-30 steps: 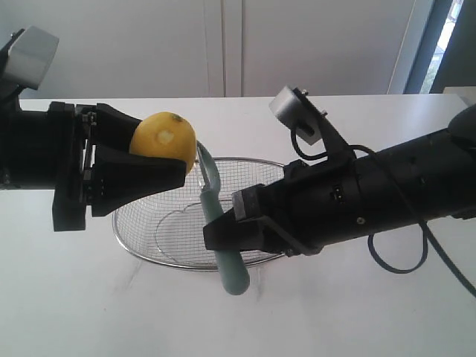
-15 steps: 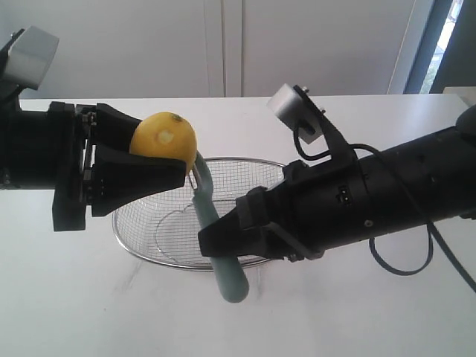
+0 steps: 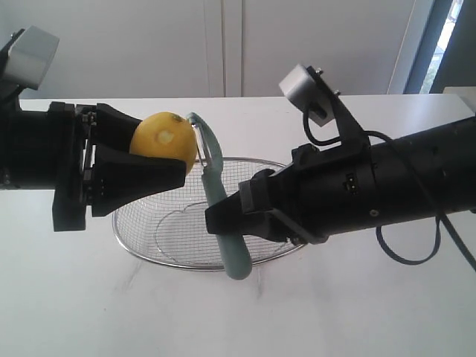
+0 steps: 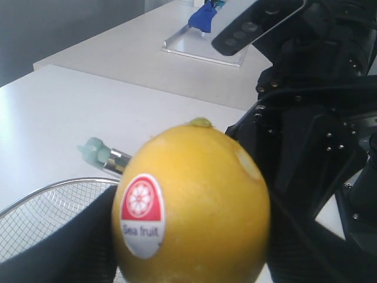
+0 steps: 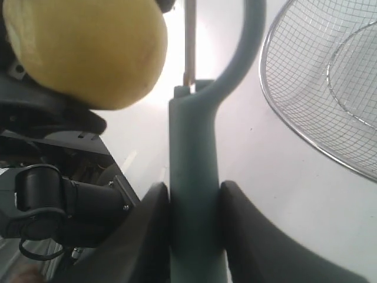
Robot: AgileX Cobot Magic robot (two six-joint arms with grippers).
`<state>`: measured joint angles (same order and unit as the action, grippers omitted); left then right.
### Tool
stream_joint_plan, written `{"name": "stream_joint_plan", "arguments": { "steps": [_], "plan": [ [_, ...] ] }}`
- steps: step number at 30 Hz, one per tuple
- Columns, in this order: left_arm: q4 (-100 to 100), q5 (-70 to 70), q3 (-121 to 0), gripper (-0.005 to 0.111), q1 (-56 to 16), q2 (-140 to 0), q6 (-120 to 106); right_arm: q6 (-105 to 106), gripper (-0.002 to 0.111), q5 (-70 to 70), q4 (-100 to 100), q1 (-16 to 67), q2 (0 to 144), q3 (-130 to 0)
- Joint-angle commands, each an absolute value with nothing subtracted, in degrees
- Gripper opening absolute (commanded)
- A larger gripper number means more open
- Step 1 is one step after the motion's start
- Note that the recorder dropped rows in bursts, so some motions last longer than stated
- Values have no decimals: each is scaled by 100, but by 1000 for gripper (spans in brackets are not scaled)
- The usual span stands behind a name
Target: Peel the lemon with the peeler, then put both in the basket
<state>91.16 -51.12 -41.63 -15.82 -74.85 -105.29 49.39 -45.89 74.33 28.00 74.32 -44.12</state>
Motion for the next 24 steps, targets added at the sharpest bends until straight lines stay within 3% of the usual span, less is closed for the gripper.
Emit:
{"name": "stream_joint_plan", "arguments": {
  "steps": [1,24],
  "plan": [
    [9252,-5220,-4135,0,-1611,-7483,-10544,4971,0,-4529,7509,2805,7379,-4401],
    [9252,-5220,-4135,0,-1611,-7483,-10544,4768,0,-4278,7428,2805,6647,-4396]
  ]
}}
